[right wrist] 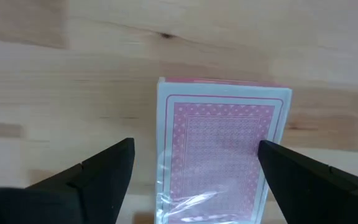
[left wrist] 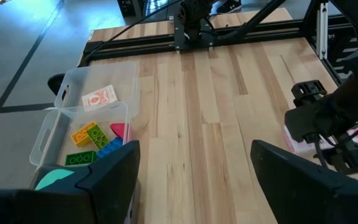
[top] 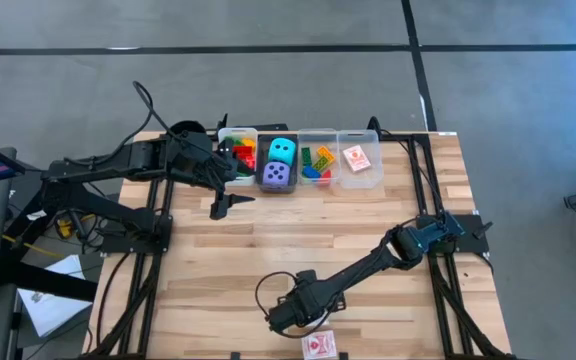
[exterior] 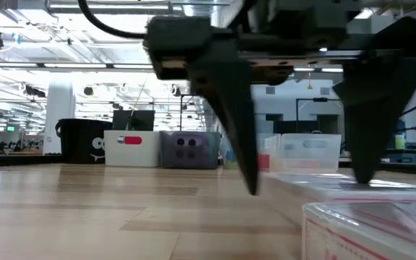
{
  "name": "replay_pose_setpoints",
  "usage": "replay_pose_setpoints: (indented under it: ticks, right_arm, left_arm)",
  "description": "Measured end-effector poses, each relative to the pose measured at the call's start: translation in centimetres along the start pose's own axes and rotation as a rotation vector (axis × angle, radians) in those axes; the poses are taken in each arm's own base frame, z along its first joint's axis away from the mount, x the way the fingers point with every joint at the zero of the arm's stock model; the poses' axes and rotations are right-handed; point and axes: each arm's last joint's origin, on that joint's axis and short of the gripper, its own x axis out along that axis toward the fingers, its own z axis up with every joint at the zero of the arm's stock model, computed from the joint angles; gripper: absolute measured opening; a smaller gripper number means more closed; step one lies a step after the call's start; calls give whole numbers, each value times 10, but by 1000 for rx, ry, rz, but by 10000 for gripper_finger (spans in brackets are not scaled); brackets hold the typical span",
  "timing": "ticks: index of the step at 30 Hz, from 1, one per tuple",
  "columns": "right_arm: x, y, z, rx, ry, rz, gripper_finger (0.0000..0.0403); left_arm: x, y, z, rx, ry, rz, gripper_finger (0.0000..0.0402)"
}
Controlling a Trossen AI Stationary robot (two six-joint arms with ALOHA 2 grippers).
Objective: Pick & Place Toys
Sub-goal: Put the pink deck of cards into the right transparent bin
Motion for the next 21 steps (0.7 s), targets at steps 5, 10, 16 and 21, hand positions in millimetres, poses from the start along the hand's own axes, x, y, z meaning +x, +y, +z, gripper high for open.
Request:
replay_pose_setpoints:
  ticks: [5, 10, 16, 21]
  right_arm:
    - [2, -5, -3, 3, -1, -47, 338]
    - [2, -6, -2, 3, -1, -60, 338]
    - [1, -10, -1, 3, -22, -101, 338]
    - [-2, -13, -3, -10, -34, -122, 338]
  left_arm:
    - [0, 0, 0, 0, 0, 0, 298]
    - [0, 0, 0, 0, 0, 0, 298]
    - [0, 0, 0, 0, 0, 0, 298]
    - [0, 0, 0, 0, 0, 0, 298]
